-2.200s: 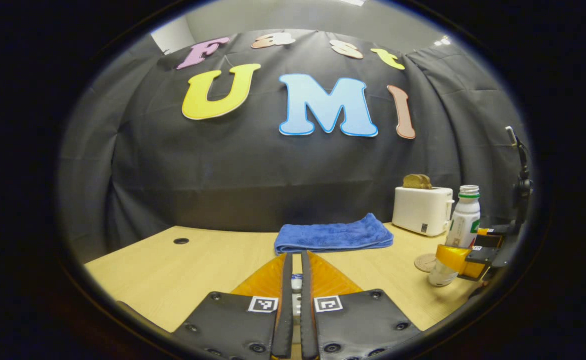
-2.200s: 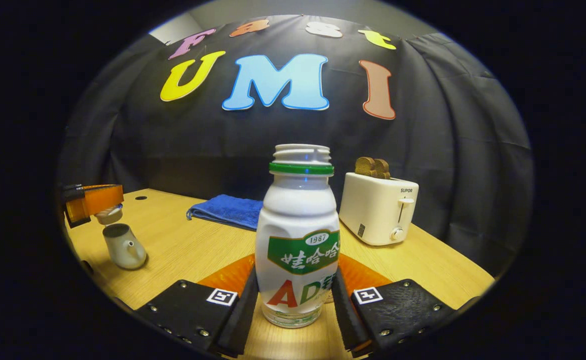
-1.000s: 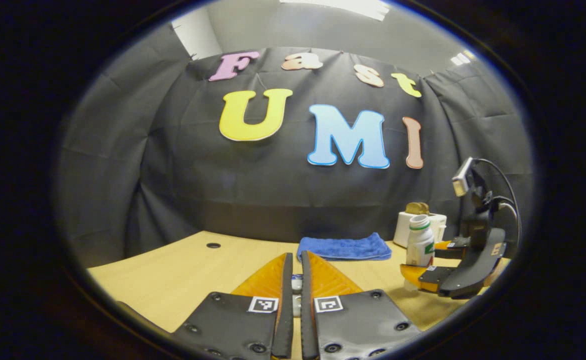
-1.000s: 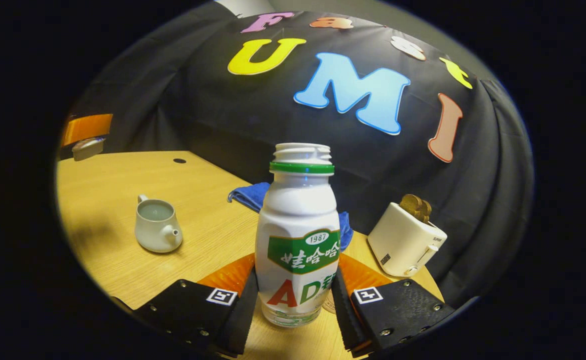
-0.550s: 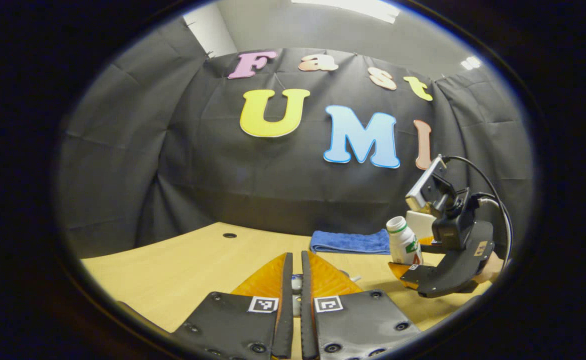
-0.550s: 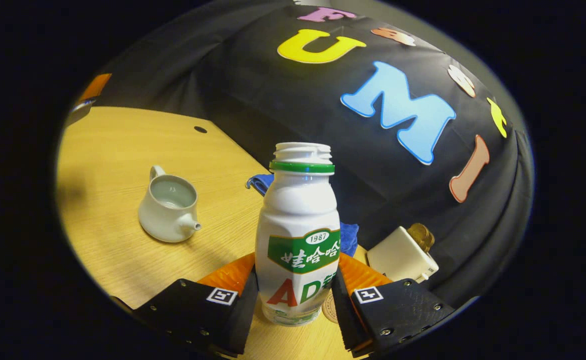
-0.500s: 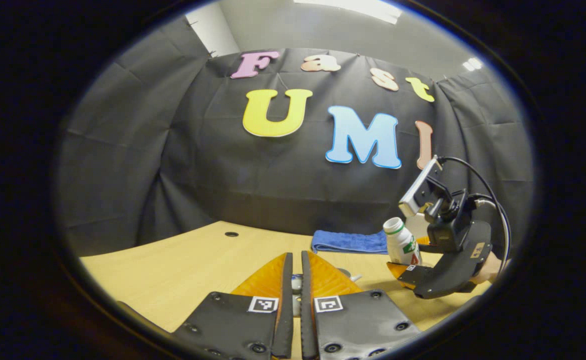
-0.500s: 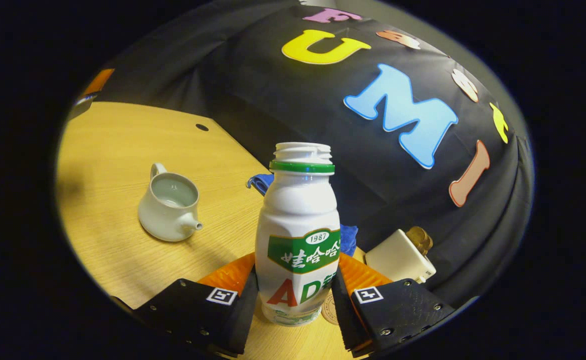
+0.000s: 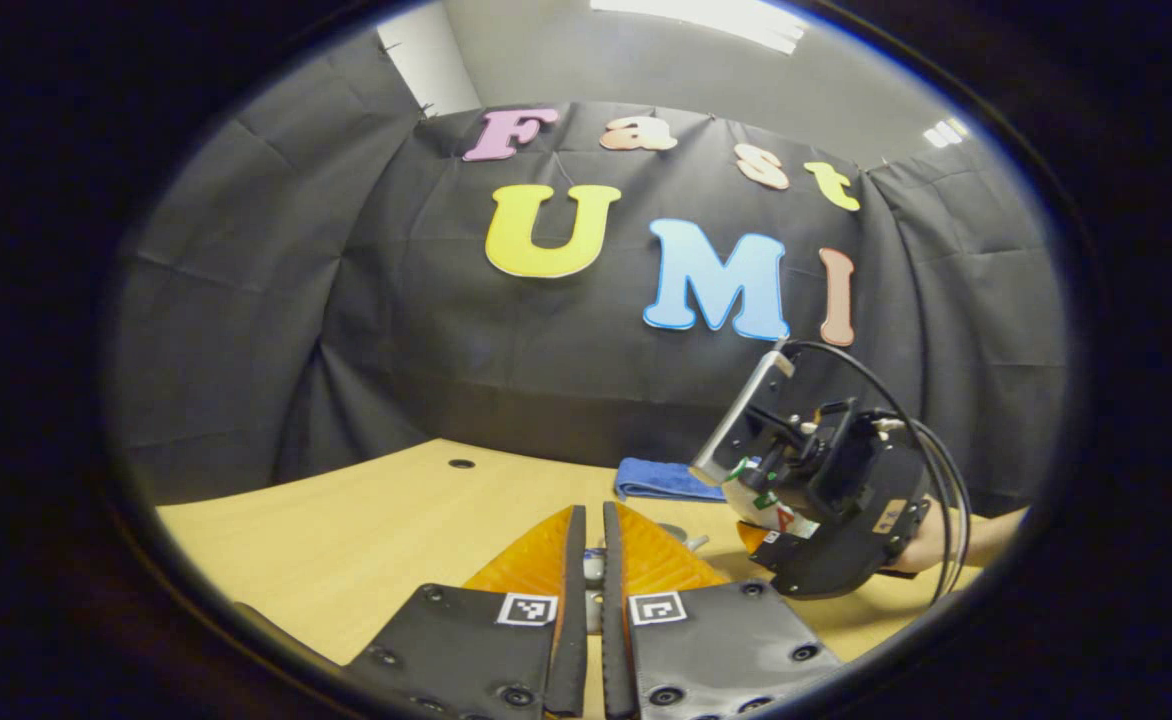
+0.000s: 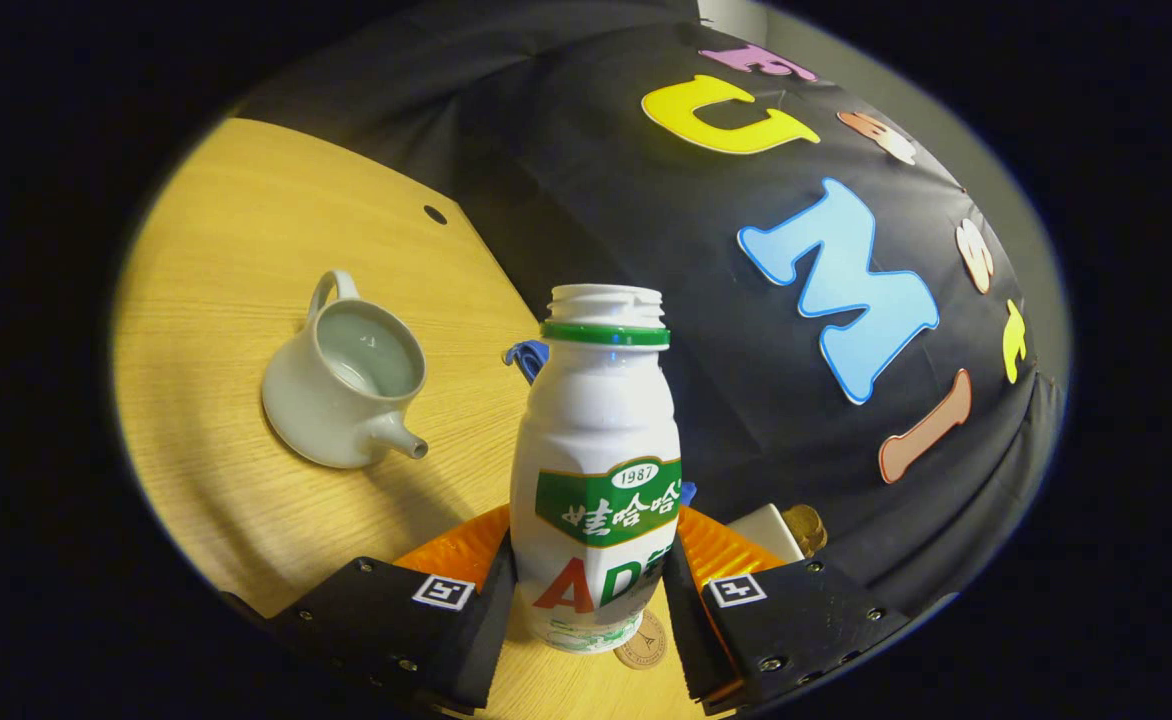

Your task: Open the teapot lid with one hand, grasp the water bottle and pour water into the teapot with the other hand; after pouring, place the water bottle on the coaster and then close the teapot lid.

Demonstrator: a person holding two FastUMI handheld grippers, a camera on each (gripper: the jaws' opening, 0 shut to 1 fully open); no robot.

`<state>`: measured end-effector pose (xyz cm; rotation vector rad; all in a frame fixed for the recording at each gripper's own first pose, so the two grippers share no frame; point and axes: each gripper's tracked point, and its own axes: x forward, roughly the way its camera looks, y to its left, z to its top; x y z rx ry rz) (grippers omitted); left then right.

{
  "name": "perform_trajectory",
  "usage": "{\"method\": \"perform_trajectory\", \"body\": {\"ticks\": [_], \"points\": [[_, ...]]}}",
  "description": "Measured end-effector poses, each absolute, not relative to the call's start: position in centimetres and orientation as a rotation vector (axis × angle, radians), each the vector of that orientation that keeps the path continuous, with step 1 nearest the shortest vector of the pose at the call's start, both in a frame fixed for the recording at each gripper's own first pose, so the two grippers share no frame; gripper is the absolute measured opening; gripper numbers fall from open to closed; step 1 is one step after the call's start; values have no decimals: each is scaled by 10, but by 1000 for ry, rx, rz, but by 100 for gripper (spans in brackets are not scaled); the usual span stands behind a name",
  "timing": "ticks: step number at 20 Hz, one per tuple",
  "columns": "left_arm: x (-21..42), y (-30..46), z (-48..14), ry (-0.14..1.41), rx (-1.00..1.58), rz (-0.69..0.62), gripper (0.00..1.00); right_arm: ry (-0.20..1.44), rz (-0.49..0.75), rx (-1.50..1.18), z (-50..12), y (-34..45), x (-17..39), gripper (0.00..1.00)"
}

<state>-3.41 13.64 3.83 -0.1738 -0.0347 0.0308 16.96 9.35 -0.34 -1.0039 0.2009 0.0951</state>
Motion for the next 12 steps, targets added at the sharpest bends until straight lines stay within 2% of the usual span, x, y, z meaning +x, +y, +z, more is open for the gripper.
{"method": "perform_trajectory", "body": {"ticks": [4, 5, 8, 10, 11, 12], "points": [[-44, 137, 39, -42, -141, 42, 17, 191, 80, -1101, -5, 91, 175, 70], [-45, 136, 39, -38, -142, 38, 8, 189, 82, -1122, -6, 92, 177, 70], [-46, 140, 38, -33, -131, 43, 17, 176, 76, -1194, -5, 96, 179, 70], [-49, 144, 39, -36, -131, 48, 17, 168, 72, -1241, -3, 96, 181, 70], [-50, 147, 39, -37, -130, 53, 12, 169, 72, -1261, -4, 96, 181, 70], [-50, 149, 36, -33, -124, 63, 17, 167, 74, -1283, -4, 97, 182, 70]]}}
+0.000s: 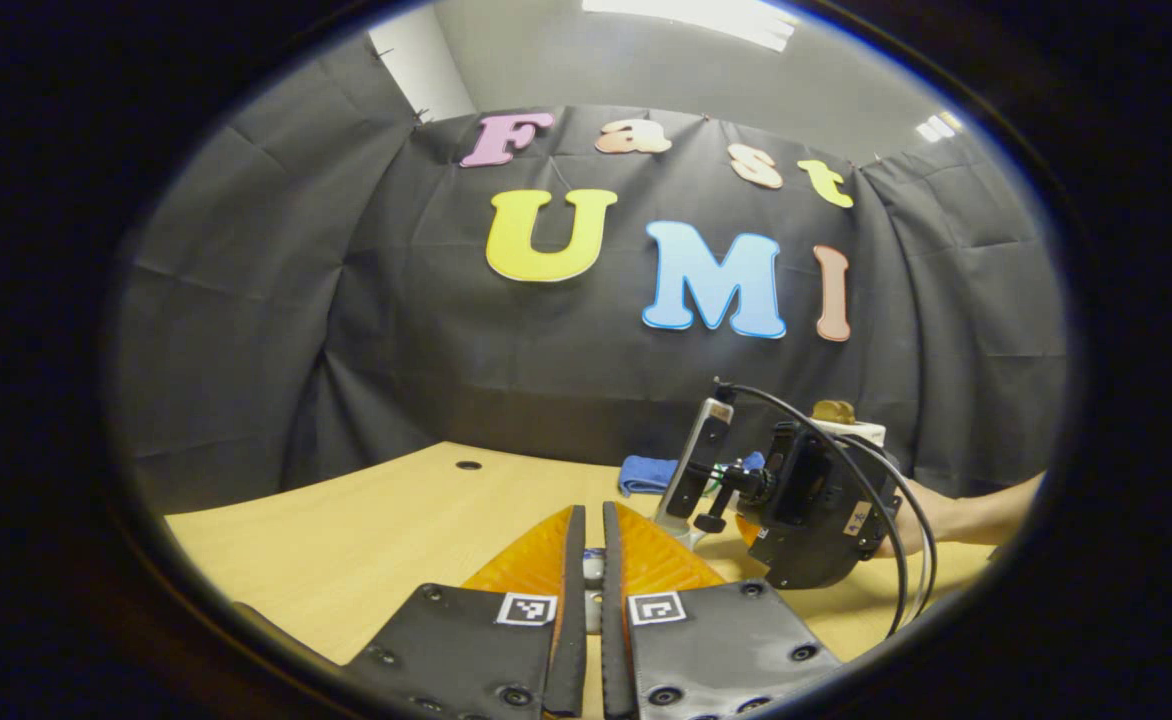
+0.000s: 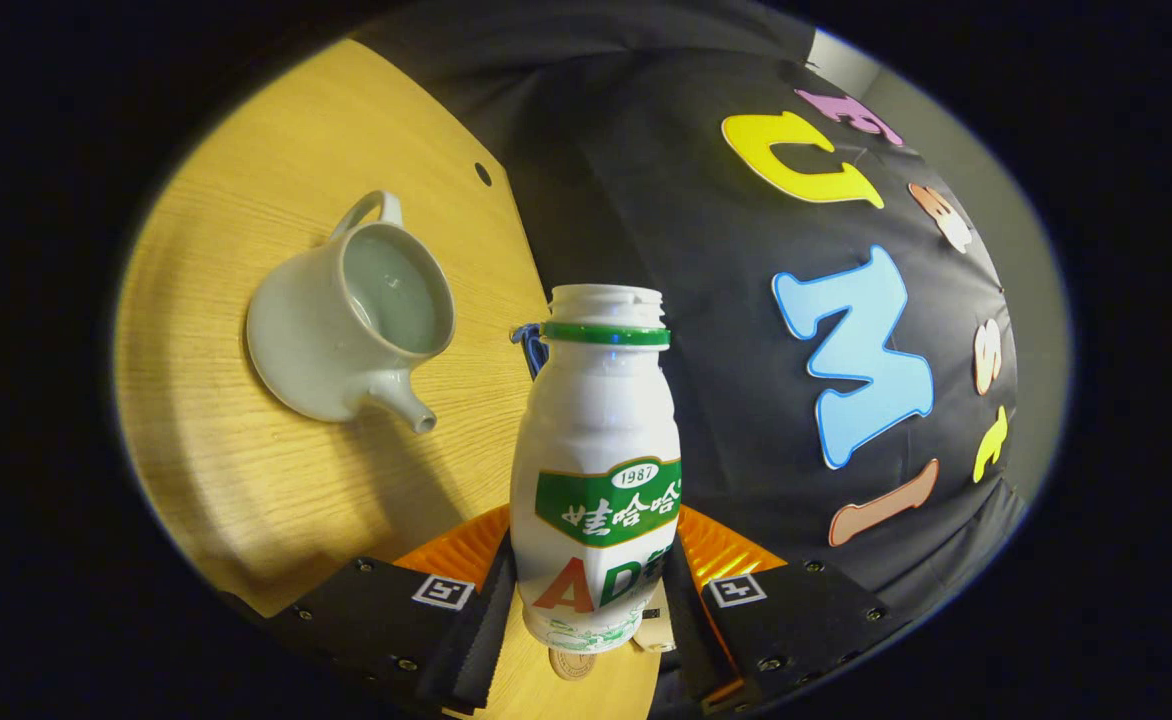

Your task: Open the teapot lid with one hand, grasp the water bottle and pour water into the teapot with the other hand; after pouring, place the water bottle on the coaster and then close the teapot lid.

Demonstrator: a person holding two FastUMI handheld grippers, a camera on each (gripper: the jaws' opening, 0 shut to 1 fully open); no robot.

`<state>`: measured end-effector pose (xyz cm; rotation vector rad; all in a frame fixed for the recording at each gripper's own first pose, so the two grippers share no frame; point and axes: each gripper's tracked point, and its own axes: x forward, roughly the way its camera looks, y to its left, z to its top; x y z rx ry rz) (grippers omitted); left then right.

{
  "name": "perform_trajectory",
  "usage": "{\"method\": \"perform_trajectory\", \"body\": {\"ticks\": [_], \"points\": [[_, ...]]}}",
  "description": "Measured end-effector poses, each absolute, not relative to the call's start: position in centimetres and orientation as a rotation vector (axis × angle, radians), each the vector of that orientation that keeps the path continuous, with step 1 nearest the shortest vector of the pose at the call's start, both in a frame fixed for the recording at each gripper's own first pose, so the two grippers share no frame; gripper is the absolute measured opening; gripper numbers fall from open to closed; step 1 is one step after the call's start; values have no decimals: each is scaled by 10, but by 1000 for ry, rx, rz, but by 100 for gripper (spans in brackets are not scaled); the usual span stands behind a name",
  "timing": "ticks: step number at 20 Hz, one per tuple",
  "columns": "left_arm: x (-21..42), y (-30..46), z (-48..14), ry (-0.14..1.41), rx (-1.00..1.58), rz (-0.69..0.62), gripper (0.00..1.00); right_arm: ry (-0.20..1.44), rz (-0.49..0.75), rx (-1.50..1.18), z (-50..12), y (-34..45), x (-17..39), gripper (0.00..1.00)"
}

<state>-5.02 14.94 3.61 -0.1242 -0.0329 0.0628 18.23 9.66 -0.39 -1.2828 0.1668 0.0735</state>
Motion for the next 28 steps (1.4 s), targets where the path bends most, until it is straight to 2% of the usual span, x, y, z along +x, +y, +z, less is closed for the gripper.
{"method": "perform_trajectory", "body": {"ticks": [3, 4, 9, 10, 12, 13, 15, 16, 17, 28], "points": [[-49, 154, 28, -8, -119, 77, 17, 150, 69, -1361, -1, 97, 183, 70], [-49, 154, 27, -4, -126, 73, 12, 151, 73, -1381, -3, 96, 183, 70], [-48, 155, 25, -3, -109, 76, 12, 128, 84, -1476, -2, 98, 182, 70], [-49, 156, 25, -2, -102, 81, 17, 125, 83, -1493, -3, 98, 182, 70], [-49, 156, 23, 2, -103, 80, 17, 117, 83, -1522, -2, 98, 182, 70], [-48, 157, 23, 3, -106, 82, 12, 114, 82, -1535, -2, 99, 182, 70], [-50, 159, 23, 2, -105, 85, 12, 110, 82, -1561, -1, 99, 182, 70], [-50, 158, 24, 1, -106, 84, 17, 108, 83, -1574, -1, 99, 182, 70], [-50, 159, 25, -1, -106, 84, 12, 101, 84, -1586, 0, 100, 182, 70], [-50, 165, 18, 10, -103, 93, 12, 43, 106, -1722, 6, 110, 177, 70]]}}
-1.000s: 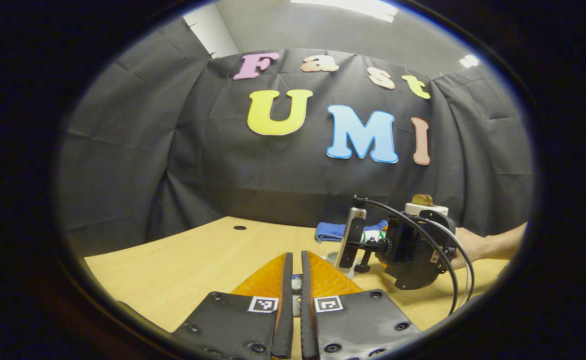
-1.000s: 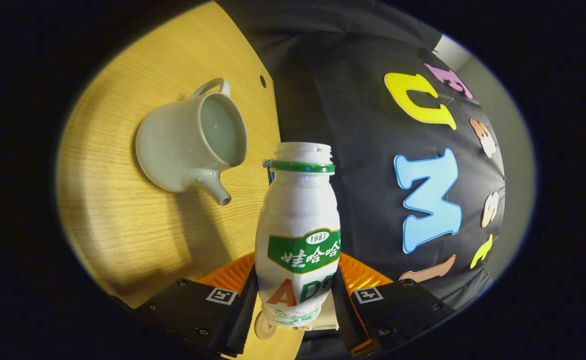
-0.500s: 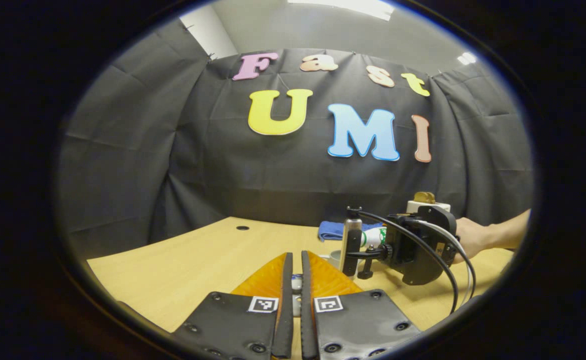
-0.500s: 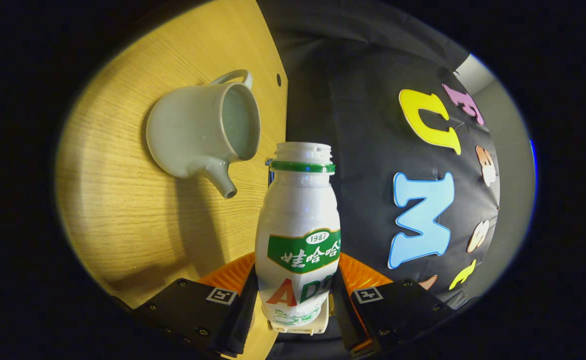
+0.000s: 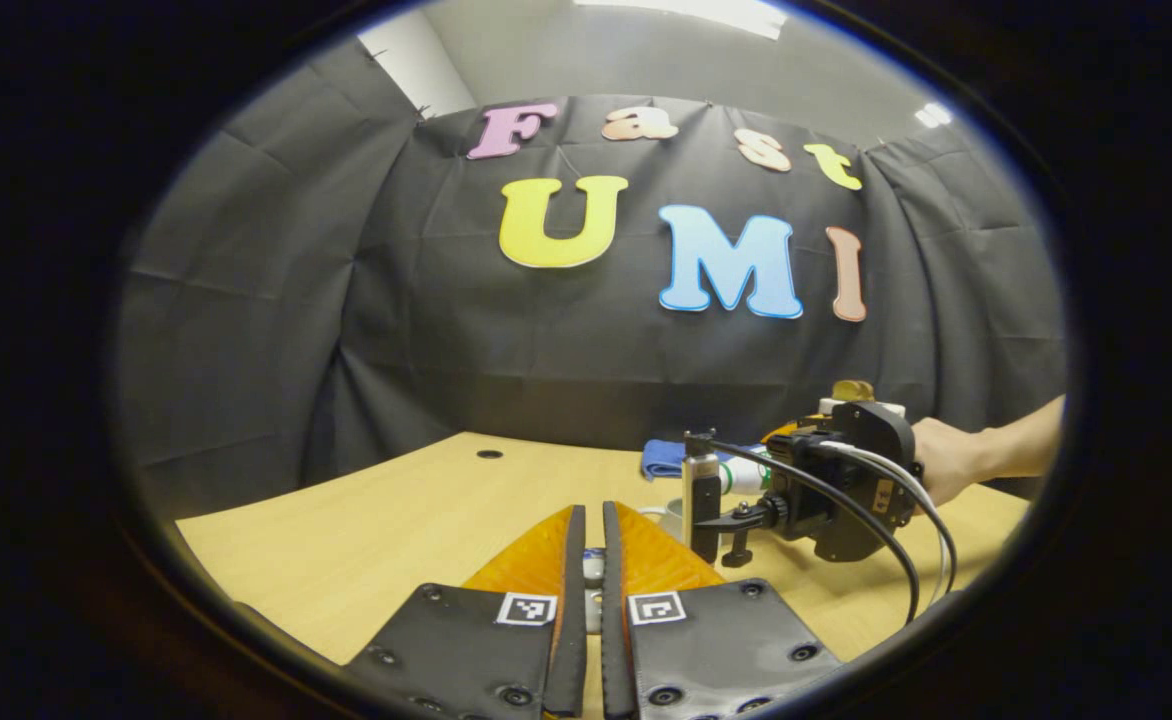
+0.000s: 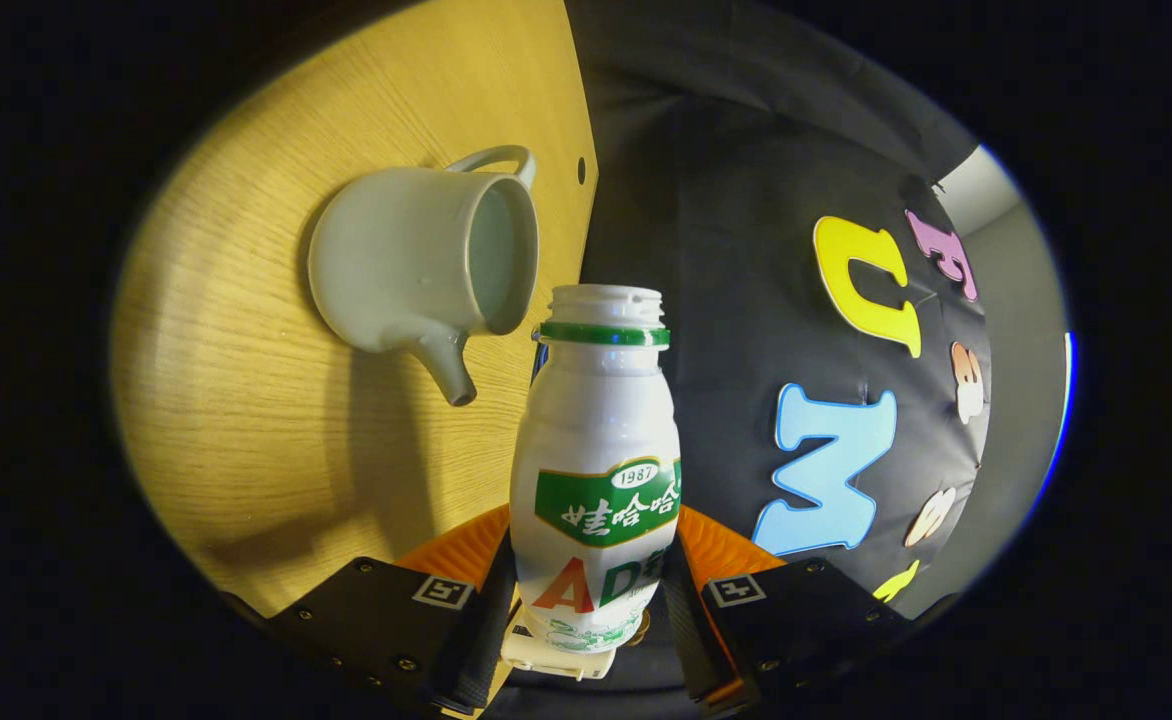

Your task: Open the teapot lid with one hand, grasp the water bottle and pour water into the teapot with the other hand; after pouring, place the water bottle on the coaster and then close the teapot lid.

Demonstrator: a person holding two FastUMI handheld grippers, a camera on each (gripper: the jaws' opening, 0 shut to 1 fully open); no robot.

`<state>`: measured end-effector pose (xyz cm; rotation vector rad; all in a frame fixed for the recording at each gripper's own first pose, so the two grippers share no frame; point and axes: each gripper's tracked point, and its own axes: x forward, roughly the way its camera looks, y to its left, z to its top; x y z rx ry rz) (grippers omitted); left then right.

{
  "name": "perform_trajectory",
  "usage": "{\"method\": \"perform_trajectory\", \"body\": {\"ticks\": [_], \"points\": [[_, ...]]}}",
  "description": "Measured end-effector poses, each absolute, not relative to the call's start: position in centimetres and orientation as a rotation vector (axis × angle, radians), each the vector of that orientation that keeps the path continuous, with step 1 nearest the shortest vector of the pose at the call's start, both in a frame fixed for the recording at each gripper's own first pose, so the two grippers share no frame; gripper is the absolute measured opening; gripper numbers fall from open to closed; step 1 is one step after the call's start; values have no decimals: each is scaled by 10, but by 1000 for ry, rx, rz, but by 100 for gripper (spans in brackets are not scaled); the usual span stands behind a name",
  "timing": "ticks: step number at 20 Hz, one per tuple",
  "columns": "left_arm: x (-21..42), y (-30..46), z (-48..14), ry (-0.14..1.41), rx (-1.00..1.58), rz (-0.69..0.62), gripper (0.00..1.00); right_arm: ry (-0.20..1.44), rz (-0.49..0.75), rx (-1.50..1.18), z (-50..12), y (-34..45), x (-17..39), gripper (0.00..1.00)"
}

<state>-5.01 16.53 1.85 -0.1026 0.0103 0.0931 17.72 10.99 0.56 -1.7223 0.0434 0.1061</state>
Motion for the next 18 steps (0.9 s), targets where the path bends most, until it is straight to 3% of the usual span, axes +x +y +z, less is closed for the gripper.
{"method": "perform_trajectory", "body": {"ticks": [2, 5, 6, 13, 14, 17, 18], "points": [[-52, 168, 18, 11, -102, 97, 17, 32, 106, -1748, 8, 113, 175, 70], [-52, 170, 16, 14, -110, 100, 12, 20, 103, -1777, 8, 113, 174, 70], [-52, 170, 14, 17, -114, 100, 17, 19, 106, -1785, 8, 113, 175, 70], [-53, 171, 17, 14, -106, 102, 17, -17, 99, -1833, 12, 115, 173, 70], [-53, 171, 17, 13, -106, 102, 12, -25, 95, -1834, 13, 116, 173, 70], [-54, 172, 17, 13, -102, 106, 17, -44, 85, -1852, 17, 119, 172, 70], [-54, 171, 16, 15, -101, 104, 12, -52, 85, -1859, 17, 120, 172, 70]]}}
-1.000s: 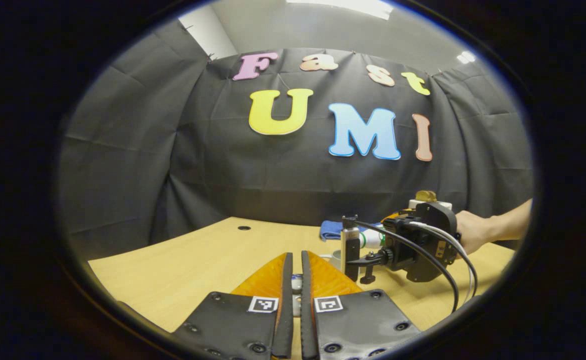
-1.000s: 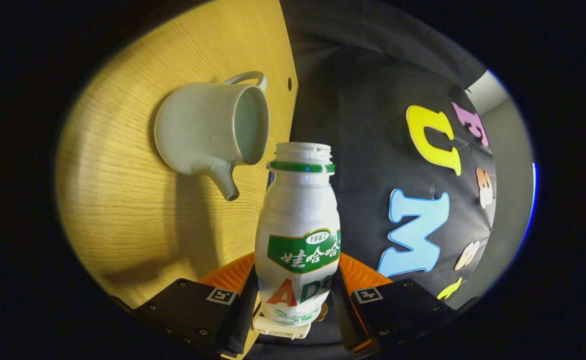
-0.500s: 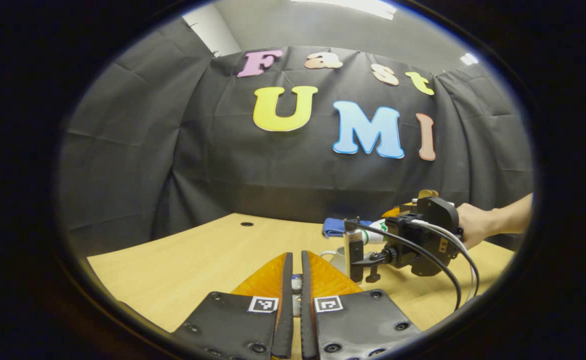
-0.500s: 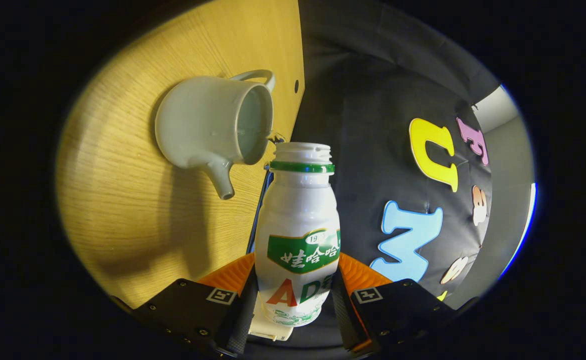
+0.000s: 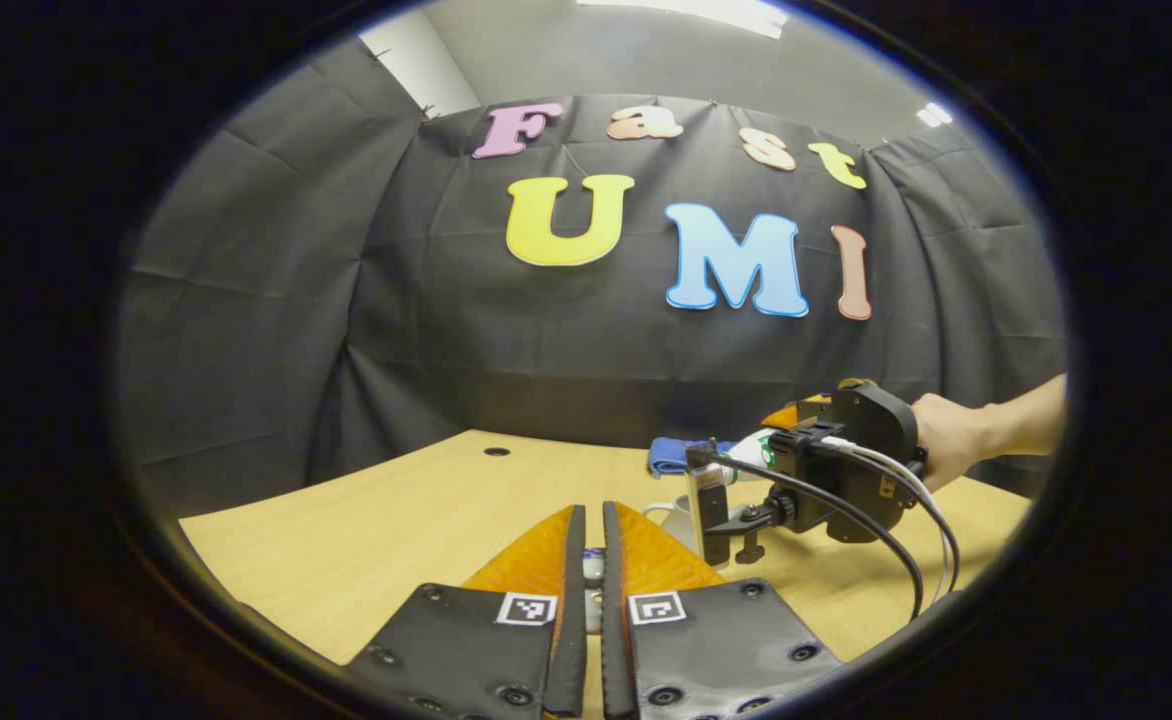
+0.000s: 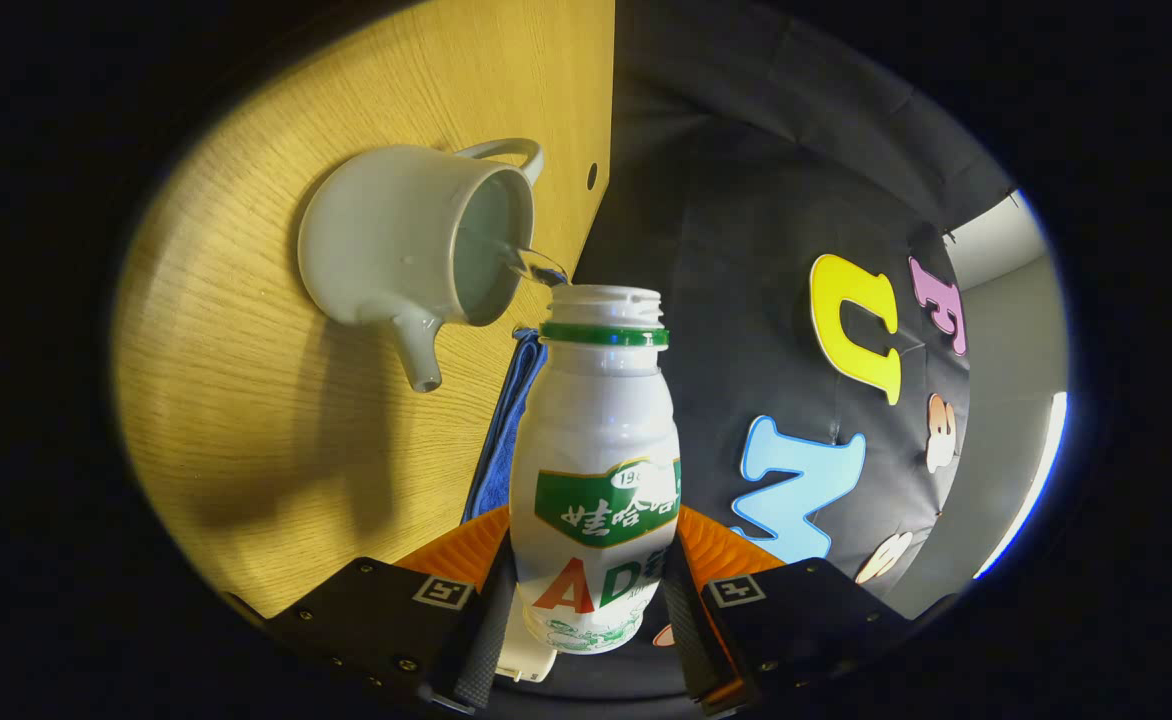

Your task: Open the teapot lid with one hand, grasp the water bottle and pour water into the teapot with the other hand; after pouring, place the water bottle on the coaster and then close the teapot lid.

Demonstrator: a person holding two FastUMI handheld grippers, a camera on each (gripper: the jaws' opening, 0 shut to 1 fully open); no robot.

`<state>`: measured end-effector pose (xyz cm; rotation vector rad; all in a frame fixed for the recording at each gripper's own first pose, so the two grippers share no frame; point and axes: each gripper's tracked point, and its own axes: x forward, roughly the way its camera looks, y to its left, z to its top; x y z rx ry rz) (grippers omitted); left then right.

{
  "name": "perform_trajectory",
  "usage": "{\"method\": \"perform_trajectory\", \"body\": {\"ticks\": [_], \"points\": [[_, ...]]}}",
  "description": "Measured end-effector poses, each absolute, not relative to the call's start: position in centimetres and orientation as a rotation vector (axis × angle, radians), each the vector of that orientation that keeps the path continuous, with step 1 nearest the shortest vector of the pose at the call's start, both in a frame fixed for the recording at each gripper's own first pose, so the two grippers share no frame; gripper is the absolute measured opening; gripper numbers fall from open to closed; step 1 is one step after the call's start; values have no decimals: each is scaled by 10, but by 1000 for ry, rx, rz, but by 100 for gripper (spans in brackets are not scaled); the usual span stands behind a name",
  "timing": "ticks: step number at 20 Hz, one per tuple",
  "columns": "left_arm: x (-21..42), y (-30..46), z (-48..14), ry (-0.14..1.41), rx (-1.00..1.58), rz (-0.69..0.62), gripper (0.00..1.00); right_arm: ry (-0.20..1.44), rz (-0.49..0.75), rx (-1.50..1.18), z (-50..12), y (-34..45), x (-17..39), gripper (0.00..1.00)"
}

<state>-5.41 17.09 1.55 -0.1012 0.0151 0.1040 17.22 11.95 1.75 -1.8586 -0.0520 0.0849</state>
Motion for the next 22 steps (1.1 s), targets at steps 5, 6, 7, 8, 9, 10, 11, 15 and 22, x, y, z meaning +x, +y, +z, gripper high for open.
{"method": "perform_trajectory", "body": {"ticks": [5, 6, 7, 8, 9, 10, 11, 15, 22], "points": [[-55, 170, 16, 16, -100, 102, 12, -82, 70, -1893, 24, 118, 173, 70], [-54, 170, 16, 17, -99, 102, 17, -85, 68, -1900, 24, 117, 173, 70], [-53, 170, 16, 18, -98, 102, 17, -88, 67, -1902, 25, 118, 173, 70], [-52, 170, 15, 19, -99, 101, 12, -90, 67, -1905, 25, 116, 175, 70], [-51, 170, 15, 21, -99, 100, 12, -90, 70, -1906, 25, 115, 175, 70], [-53, 169, 14, 22, -98, 99, 12, -90, 72, -1908, 25, 114, 177, 70], [-53, 170, 14, 23, -97, 100, 12, -92, 71, -1913, 26, 113, 177, 70], [-52, 170, 12, 26, -96, 100, 17, -100, 70, -1936, 27, 108, 181, 70], [-51, 170, 12, 29, -89, 97, 12, -122, 76, -1987, 23, 109, 181, 70]]}}
